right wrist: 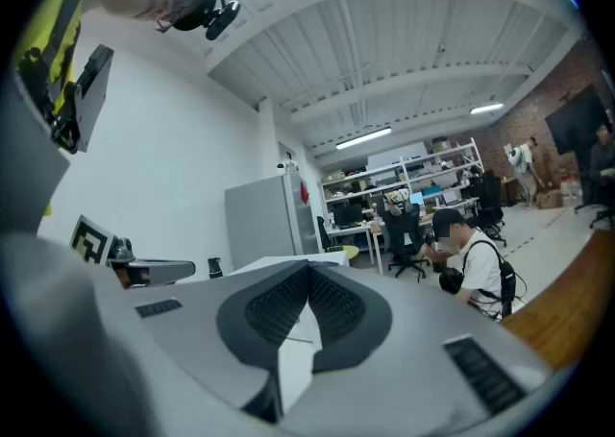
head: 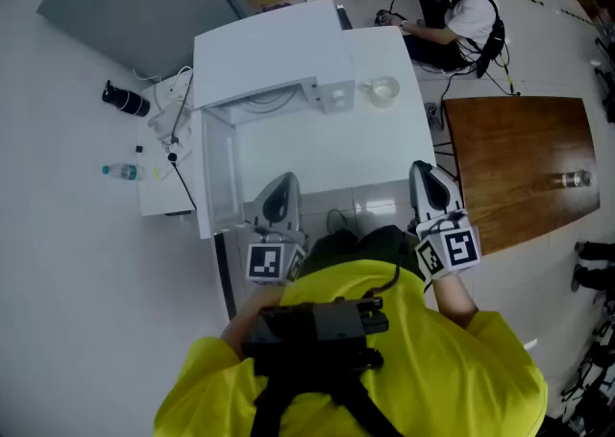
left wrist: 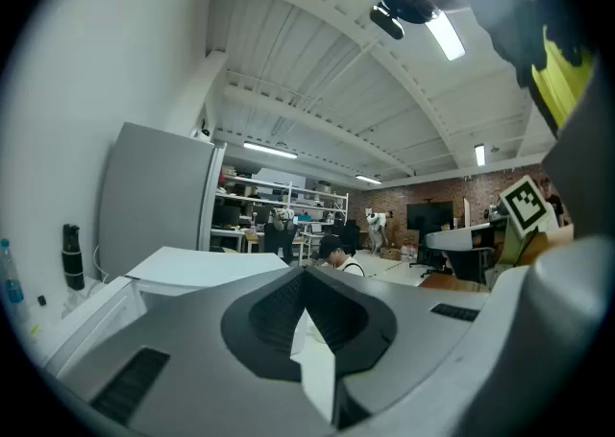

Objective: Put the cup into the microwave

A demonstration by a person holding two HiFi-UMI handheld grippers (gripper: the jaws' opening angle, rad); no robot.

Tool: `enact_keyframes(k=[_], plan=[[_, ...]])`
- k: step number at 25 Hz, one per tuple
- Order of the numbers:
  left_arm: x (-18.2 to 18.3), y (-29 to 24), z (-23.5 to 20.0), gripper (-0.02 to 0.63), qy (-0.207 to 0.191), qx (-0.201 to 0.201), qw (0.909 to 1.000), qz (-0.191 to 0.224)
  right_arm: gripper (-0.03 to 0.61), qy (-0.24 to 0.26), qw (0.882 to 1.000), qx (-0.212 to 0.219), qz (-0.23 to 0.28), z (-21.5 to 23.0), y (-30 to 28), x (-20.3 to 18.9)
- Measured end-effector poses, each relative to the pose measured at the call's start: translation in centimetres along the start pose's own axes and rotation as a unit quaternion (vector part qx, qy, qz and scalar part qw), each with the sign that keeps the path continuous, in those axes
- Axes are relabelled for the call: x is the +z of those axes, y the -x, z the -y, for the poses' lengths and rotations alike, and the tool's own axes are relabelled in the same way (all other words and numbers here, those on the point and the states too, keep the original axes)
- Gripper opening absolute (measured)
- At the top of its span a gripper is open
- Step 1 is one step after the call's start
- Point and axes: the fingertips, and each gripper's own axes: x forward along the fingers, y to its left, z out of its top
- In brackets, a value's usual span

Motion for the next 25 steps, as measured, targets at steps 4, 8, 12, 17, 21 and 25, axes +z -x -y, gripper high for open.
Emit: enact_keyframes(k=[4,8,12,17,21,25], plan=[[-3.7,-8.5,2.4,0.094,-0.002,-0.037,0.9992,-0.010,0.006,-0.010,1.000,-0.004,-0.018,3.9,-2.5,-1.1],[-12.1,-19.1,5.5,0.320,0.012,-0.069,0.9961,-0.053,0.006,-0.025,0.998,-0.017,-0.047,8.7,-4.3,-4.7],[-20.5,-29.2,7.3,0.453,0.023,-0.080,0.9936,-0.076,0.006,-0.045,0.994,-0.048,-0.082,13.1,-5.4,-8.9],[-28.3,-37.5,8.0,0.465,0.033,-0.067,0.9915,-0.106,0.006,-0.070,0.989,-0.063,-0.117,16.9,-6.1,-13.1],[-30.3,-41.3,7.8,0.465,0.009,-0.040,0.9933,-0.108,0.006,-0.077,0.987,-0.065,-0.128,18.9,-6.7,-14.6],[-30.4,-43.5,6.8,0.460,0.002,-0.012,0.9940,-0.109,0.006,-0.081,0.985,-0.080,-0.131,19.5,-7.5,-14.9]])
